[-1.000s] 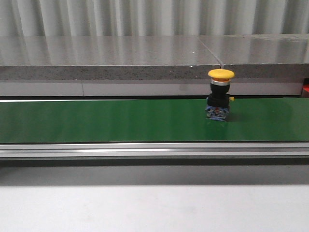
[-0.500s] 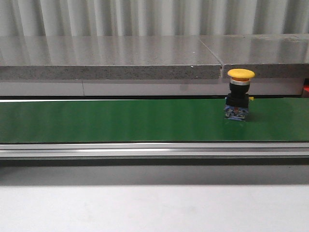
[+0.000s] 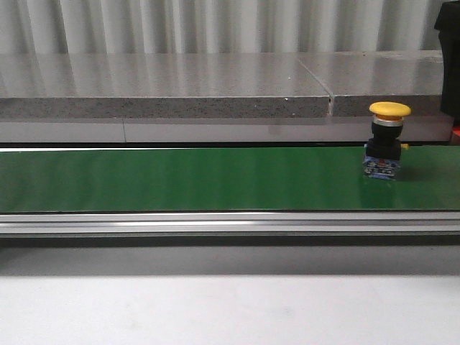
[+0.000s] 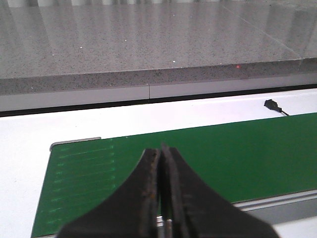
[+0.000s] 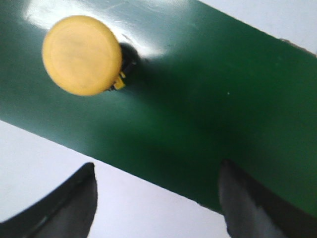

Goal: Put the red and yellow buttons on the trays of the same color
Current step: 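Grasp the yellow button at the belt's end with the right gripper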

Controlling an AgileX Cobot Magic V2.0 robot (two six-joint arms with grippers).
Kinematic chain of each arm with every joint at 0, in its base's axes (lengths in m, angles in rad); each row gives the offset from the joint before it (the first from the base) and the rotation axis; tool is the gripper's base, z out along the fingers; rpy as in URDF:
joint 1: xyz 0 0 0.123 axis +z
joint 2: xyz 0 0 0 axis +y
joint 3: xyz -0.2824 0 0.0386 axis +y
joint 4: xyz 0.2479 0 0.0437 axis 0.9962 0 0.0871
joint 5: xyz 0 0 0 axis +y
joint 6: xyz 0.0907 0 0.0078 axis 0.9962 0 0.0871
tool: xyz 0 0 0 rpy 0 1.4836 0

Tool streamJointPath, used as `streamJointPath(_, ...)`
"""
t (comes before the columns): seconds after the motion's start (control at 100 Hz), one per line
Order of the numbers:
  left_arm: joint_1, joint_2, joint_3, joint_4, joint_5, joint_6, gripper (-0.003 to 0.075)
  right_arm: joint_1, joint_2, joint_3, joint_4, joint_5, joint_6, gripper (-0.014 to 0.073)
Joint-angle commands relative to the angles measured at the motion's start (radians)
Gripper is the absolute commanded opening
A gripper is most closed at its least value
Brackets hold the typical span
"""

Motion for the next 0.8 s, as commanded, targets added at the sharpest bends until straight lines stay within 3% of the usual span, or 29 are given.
streamJointPath(0.0,-0.006,0.006,-0.026,-0.018,-0.075,0.002,-0.0020,0.004,-0.037,-0.005,0.025,-0.069,-0.034,0.0519)
streamJointPath(0.17,-0.006,0.006,-0.026,-0.018,-0.075,0.002,-0.0020,0.004,-0.006,-0.005,0.100,-0.119,-0.102,0.0519)
streamJointPath(0.56,-0.006,0.006,-0.026,-0.018,-0.075,0.002,-0.0020,0.004,0.087,-0.005,0.100,-0.238,-0.102,0.0507)
streamJointPath(0.63,-0.006,0.006,-0.026,-0.018,-0.075,0.002,-0.0020,0.004,0.090,-0.005,0.100,-0.237,-0.099,0.0427)
streamJointPath(0.75,-0.006,0.006,-0.026,-0.018,-0.075,0.002,-0.0020,0.003,0.086,-0.005,0.100,-0.221,-0.088,0.0180)
streamJointPath(0.79,-0.006,0.006,-0.026,-0.018,-0.075,0.002,-0.0020,0.003,0.083,-0.005,0.100,-0.211,-0.081,0.0133)
